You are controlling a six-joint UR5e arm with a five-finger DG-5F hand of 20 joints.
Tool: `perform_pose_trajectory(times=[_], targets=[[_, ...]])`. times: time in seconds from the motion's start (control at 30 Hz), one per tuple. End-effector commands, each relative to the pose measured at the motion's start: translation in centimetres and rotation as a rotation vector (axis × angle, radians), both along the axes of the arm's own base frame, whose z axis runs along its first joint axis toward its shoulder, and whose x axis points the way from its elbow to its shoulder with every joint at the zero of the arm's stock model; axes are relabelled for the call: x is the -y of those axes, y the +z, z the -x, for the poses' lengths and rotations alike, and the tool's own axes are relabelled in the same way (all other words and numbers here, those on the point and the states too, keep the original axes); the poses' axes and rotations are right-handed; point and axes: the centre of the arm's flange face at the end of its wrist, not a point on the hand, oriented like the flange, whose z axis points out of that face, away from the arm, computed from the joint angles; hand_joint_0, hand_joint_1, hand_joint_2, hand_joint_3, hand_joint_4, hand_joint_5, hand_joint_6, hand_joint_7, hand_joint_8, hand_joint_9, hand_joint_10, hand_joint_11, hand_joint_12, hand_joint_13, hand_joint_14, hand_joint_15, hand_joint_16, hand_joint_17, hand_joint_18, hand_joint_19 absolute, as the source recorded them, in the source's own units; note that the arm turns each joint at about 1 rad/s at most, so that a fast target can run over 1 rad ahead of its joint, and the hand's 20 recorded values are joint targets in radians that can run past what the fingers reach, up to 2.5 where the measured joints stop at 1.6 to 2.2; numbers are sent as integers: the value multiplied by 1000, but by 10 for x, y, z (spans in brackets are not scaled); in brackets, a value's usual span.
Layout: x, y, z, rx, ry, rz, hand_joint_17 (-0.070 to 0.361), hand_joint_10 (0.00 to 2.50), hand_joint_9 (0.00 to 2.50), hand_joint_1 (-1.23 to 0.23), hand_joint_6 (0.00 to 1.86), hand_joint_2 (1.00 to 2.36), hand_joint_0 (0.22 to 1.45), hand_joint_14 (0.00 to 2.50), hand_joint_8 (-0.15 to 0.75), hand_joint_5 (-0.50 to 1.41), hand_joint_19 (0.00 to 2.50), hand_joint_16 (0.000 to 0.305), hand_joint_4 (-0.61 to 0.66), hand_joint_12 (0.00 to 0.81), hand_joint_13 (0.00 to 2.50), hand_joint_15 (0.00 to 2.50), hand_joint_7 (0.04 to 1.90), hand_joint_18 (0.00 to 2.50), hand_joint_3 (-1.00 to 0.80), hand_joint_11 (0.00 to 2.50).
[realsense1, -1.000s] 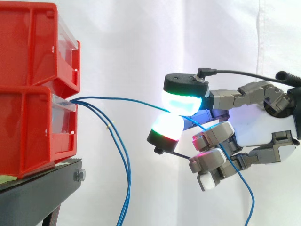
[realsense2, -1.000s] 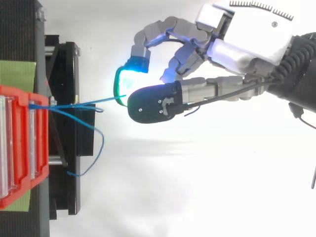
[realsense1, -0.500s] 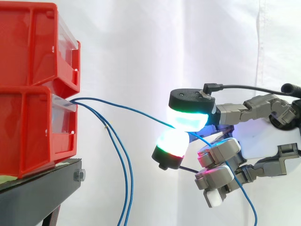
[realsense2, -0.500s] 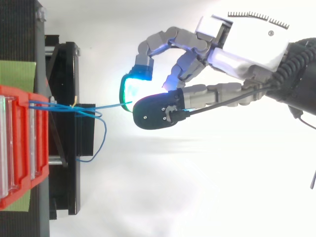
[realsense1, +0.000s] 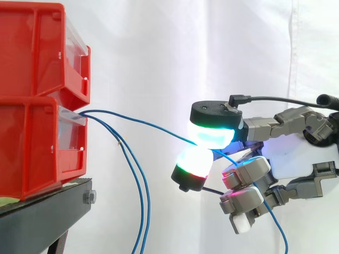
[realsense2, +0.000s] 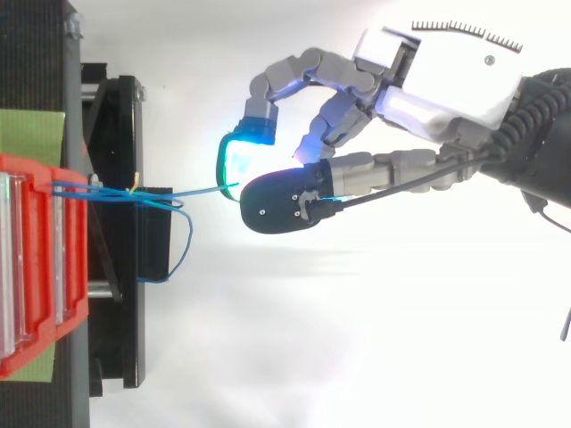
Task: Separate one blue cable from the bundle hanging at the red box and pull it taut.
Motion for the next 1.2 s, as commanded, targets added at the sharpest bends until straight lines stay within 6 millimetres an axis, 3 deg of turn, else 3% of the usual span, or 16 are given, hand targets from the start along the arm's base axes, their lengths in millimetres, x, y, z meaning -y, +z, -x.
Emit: perform_pose_trajectory(times=[0.0,1.17], targets=[[0,0,0,0,0,0,92,440,1073,-711,934,1027,691,35,256,-204,808,41,-95,306,1090,1680,1092,740,-181,1549],[0,-1,0,-2,0,0,93,355,1078,-709,934,1027,693,0,259,-204,798,41,-97,306,1098,1700,1098,727,-182,1579]])
